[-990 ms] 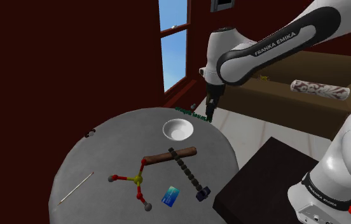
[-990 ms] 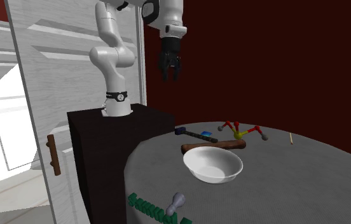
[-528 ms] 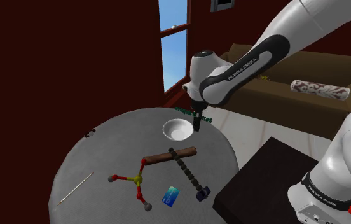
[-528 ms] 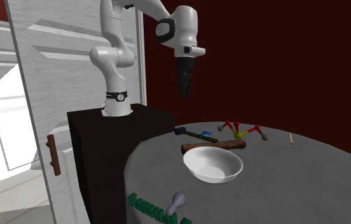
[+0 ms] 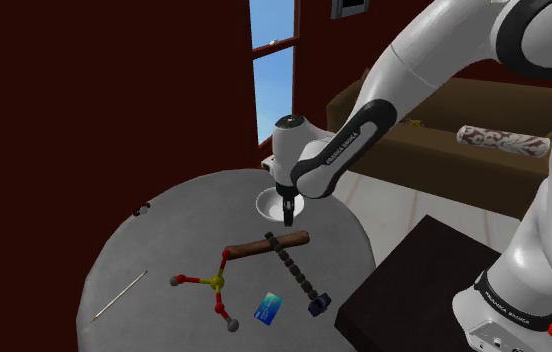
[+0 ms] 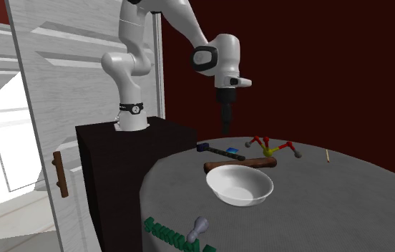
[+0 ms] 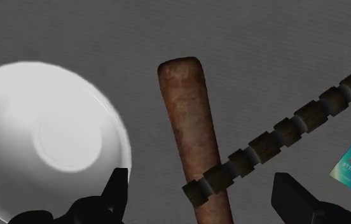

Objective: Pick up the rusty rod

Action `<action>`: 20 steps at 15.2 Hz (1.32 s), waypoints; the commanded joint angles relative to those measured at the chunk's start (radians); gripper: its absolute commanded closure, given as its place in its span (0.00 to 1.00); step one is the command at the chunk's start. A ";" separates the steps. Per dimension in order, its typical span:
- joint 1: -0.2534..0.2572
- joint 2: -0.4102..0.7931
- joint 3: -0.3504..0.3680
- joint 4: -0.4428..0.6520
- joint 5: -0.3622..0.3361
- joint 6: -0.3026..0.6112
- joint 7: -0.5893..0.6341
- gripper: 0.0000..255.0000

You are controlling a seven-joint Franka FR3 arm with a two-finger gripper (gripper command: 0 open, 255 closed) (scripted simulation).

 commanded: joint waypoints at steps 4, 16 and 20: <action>0.056 0.183 -0.006 0.128 -0.080 0.064 -0.006 0.00; 0.123 0.434 -0.039 0.295 -0.154 0.158 -0.003 0.00; 0.122 0.433 -0.039 0.295 -0.154 0.158 -0.004 1.00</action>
